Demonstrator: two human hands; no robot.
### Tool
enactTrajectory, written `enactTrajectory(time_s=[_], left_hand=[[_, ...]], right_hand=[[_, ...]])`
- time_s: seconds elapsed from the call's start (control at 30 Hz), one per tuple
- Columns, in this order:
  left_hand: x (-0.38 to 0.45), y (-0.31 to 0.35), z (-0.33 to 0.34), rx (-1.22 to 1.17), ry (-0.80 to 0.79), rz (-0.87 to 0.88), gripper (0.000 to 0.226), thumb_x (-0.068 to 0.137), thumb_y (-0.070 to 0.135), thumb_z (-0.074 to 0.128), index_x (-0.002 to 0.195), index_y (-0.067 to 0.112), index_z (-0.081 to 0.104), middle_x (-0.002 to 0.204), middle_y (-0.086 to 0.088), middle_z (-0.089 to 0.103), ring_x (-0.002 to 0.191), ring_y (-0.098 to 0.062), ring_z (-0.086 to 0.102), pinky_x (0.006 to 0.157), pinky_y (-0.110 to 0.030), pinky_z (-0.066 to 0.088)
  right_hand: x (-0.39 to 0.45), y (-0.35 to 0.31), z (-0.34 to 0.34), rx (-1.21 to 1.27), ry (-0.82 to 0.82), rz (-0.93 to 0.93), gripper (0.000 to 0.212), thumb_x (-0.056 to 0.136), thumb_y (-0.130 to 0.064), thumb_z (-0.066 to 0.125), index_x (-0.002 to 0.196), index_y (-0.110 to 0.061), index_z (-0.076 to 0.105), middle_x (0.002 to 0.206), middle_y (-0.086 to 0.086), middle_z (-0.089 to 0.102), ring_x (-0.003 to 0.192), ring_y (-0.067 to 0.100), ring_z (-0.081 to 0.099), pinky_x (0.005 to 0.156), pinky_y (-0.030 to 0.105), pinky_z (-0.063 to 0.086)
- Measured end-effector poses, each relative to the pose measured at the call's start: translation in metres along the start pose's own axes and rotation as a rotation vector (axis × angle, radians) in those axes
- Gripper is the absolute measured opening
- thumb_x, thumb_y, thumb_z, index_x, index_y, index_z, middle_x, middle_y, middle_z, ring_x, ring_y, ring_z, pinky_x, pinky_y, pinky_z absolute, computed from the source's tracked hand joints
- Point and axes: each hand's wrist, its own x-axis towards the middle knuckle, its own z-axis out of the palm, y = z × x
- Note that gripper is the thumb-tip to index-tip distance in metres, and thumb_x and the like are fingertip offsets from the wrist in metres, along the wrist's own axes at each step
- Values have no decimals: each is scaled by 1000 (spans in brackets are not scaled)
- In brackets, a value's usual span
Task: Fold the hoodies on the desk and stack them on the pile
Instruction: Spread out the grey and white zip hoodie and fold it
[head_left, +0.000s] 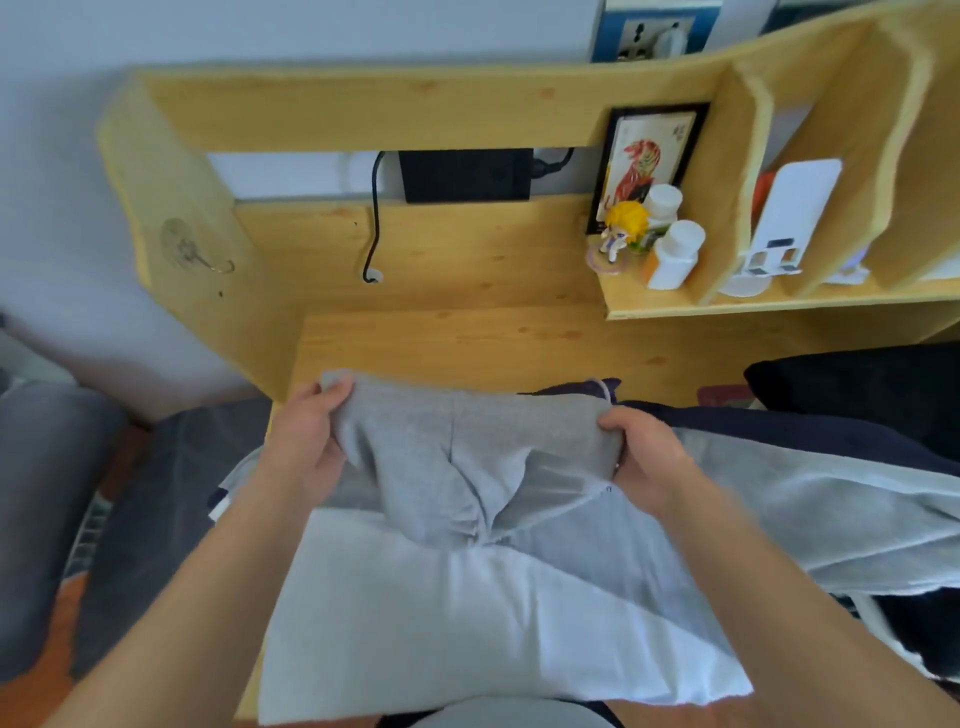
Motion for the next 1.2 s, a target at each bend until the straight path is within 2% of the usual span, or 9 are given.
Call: enactTrajectory(time_s=[0.2, 0.33, 0.47, 0.53, 0.67, 0.8, 1.0, 1.1, 1.2], left_hand=[[62, 41, 17, 221, 90, 54, 11, 102, 8, 57, 94, 15, 59, 89, -5, 68, 80, -20, 67, 64, -31, 53], [103, -15, 16, 527, 3, 86, 27, 97, 4, 62, 120, 16, 56, 106, -6, 70, 92, -18, 67, 71, -29, 51], [59, -96, -19, 844, 178, 186, 50, 87, 21, 72, 133, 12, 56, 124, -10, 61, 107, -25, 60, 89, -36, 50], [36, -119, -29, 823, 205, 85, 52, 91, 26, 71, 137, 12, 52, 122, -15, 57, 104, -28, 59, 89, -40, 51], [32, -118, -24, 502, 170, -145, 27, 97, 29, 66, 106, 8, 53, 78, -16, 55, 56, -21, 51, 51, -28, 41], [48, -99, -13, 493, 87, -200, 21, 77, 32, 61, 81, 16, 48, 69, -14, 45, 65, -25, 49, 65, -42, 43], [21, -81, -18, -206, 331, -228, 9, 97, 9, 54, 89, 6, 59, 74, -6, 54, 66, -20, 54, 70, -30, 51], [6, -97, -24, -53, 234, -331, 11, 99, 10, 54, 95, 7, 64, 77, -6, 61, 68, -19, 55, 70, -30, 48], [4, -113, -26, 264, 118, -350, 9, 100, 8, 55, 96, 13, 61, 83, -4, 60, 72, -15, 54, 69, -26, 43]], right_hand=[[46, -37, 71, -116, -23, -75, 22, 97, -10, 55, 117, -6, 64, 111, 16, 71, 98, 32, 69, 90, 48, 58], [89, -20, 85, -396, -24, -211, 19, 99, -8, 46, 114, -14, 58, 105, 5, 67, 97, 26, 65, 90, 40, 53], [69, 59, 70, -807, 205, -370, 39, 92, -17, 53, 130, -25, 50, 124, -2, 49, 99, 24, 58, 76, 32, 47], [38, 90, 69, -811, 191, -372, 31, 94, -13, 52, 123, -24, 51, 120, -5, 44, 89, 15, 54, 67, 27, 39], [17, 117, 82, -850, 136, -385, 21, 93, -7, 52, 110, -19, 56, 106, -3, 51, 86, 15, 50, 73, 29, 37], [21, 113, 113, -940, 108, -601, 14, 96, -7, 51, 88, -17, 56, 93, -4, 55, 78, 14, 52, 68, 31, 44], [57, 98, 130, -1028, 79, -276, 35, 100, -36, 54, 127, -13, 58, 124, 12, 64, 113, 33, 60, 88, 36, 47], [57, 93, 146, -1068, 117, -163, 64, 94, -57, 50, 136, -9, 49, 133, 15, 58, 118, 37, 59, 92, 42, 48], [52, 97, 155, -1165, 106, -135, 78, 88, -46, 63, 148, -9, 30, 142, 18, 44, 125, 39, 52, 97, 44, 47]])
